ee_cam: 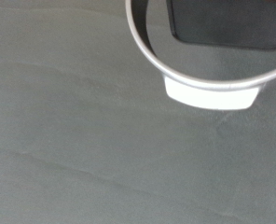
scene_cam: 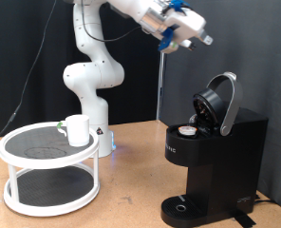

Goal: Make a cup of coffee with the keurig machine

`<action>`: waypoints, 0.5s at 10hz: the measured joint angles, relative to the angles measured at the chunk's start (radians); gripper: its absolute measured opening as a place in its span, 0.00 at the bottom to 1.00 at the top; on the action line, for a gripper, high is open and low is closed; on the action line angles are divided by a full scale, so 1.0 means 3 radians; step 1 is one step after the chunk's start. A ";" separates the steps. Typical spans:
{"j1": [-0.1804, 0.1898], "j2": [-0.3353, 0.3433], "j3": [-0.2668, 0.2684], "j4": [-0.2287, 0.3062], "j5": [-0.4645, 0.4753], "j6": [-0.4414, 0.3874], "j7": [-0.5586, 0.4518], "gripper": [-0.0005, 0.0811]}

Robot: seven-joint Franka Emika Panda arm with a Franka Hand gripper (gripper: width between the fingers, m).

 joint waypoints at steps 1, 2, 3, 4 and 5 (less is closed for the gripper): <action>0.0020 0.0058 0.0074 0.0056 -0.0007 0.0074 0.0086 0.91; 0.0017 0.0111 0.0138 0.0106 -0.0018 0.0158 0.0152 0.91; 0.0016 0.0111 0.0132 0.0100 -0.0005 0.0153 0.0118 0.91; 0.0017 0.0116 0.0131 0.0099 0.0065 0.0147 0.0111 0.91; 0.0022 0.0140 0.0139 0.0116 0.0140 0.0148 0.0157 0.91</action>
